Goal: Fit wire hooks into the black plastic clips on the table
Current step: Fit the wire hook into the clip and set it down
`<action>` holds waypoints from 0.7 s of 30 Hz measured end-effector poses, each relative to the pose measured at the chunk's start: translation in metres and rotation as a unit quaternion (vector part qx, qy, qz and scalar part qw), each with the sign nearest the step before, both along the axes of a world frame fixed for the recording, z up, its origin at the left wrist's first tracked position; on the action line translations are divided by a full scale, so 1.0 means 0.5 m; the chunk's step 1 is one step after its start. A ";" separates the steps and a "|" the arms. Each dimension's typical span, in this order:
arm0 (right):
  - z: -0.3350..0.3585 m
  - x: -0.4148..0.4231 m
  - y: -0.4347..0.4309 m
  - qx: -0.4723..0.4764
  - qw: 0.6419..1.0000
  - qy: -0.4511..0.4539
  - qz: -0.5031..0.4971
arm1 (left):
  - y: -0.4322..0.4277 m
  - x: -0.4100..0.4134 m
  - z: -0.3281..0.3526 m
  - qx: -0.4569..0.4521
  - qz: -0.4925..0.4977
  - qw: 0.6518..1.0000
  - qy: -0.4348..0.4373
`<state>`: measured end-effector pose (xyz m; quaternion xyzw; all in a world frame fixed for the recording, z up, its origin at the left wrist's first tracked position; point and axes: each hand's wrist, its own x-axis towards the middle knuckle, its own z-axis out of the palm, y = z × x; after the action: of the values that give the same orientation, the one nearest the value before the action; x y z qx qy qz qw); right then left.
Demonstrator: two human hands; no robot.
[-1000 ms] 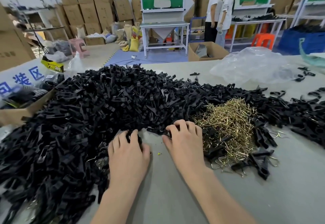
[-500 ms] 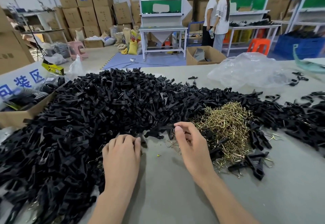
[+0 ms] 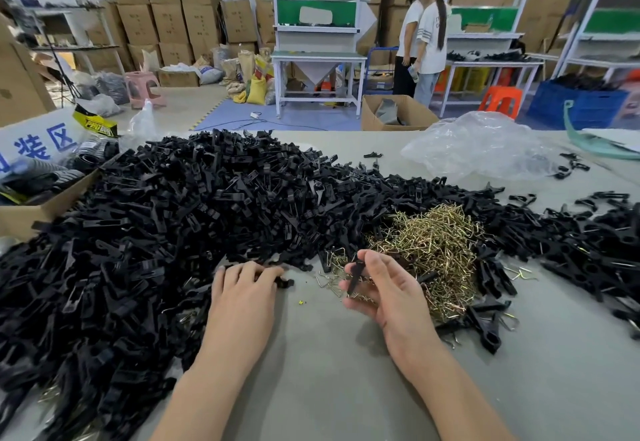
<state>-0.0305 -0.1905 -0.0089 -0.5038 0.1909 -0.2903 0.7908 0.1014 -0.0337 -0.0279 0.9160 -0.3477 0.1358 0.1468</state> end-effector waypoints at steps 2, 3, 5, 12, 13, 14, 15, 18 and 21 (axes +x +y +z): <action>-0.002 0.001 -0.003 0.005 1.000 -0.001 0.015 | 0.002 -0.004 0.004 -0.011 0.001 1.000 0.001; -0.005 0.002 -0.006 0.011 1.000 -0.004 0.019 | 0.002 -0.008 0.007 -0.026 -0.004 1.000 0.005; -0.012 0.005 -0.012 0.028 0.999 -0.010 0.026 | -0.003 -0.018 0.017 -0.084 -0.020 0.996 0.024; -0.023 0.017 -0.018 0.025 0.997 -0.004 0.068 | -0.033 -0.072 0.034 -0.335 -0.087 0.896 0.278; -0.024 0.017 -0.017 0.021 0.997 -0.004 0.077 | -0.037 -0.078 0.035 -0.346 -0.090 0.887 0.291; -0.025 0.017 -0.015 0.018 0.996 -0.003 0.085 | -0.040 -0.084 0.037 -0.356 -0.094 0.879 0.304; -0.026 0.017 -0.013 0.017 0.996 -0.001 0.092 | -0.043 -0.088 0.040 -0.370 -0.100 0.868 0.316; -0.027 0.019 -0.009 0.012 0.994 0.004 0.104 | -0.048 -0.095 0.046 -0.398 -0.116 0.843 0.342; -0.028 0.019 -0.011 0.000 0.994 0.012 0.108 | -0.052 -0.100 0.045 -0.396 -0.117 0.840 0.352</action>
<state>-0.0209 -0.1961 -0.0231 -0.5245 0.1449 -0.1973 0.8155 0.0514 -0.0597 -0.0053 0.7185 -0.2935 -0.0876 0.6245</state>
